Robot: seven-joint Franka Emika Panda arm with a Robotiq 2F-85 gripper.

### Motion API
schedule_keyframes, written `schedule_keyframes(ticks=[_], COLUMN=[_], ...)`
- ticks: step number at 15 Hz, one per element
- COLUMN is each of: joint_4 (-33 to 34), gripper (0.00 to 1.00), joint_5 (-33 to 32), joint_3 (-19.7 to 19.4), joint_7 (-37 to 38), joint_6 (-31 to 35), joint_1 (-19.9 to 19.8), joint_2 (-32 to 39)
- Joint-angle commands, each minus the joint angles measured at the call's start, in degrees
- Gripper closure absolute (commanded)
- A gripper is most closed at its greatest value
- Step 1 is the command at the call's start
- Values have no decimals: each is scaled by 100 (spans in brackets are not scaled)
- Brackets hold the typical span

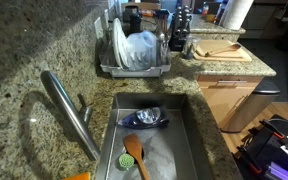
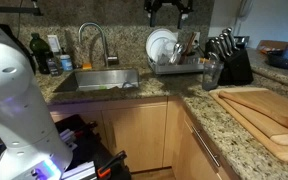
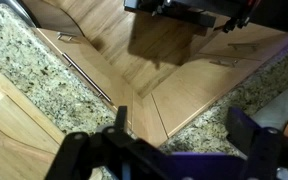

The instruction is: Open the tap and put the wooden spoon in the cup

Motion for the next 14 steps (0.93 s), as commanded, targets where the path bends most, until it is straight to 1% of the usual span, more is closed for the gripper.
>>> schedule_keyframes(ticks=[1, 5, 6, 7, 8, 10, 13, 14], joint_4=[10, 10, -30, -105, -117, -23, 398, 654], gripper=[0, 0, 0, 0, 0, 0, 0, 0], joint_5=[32, 32, 374, 667, 820, 1084, 1095, 1024], joint_3=[84, 84, 95, 286, 406, 782, 1481, 1702], joint_7=[-28, -27, -194, -297, -401, -494, -439, -438], joint_6=[-6, -6, 207, 345, 375, 503, 627, 635], joint_1=[-102, -102, 83, 340, 426, 706, 1138, 1260], joint_2=[14, 14, 242, 423, 413, 613, 1133, 1362])
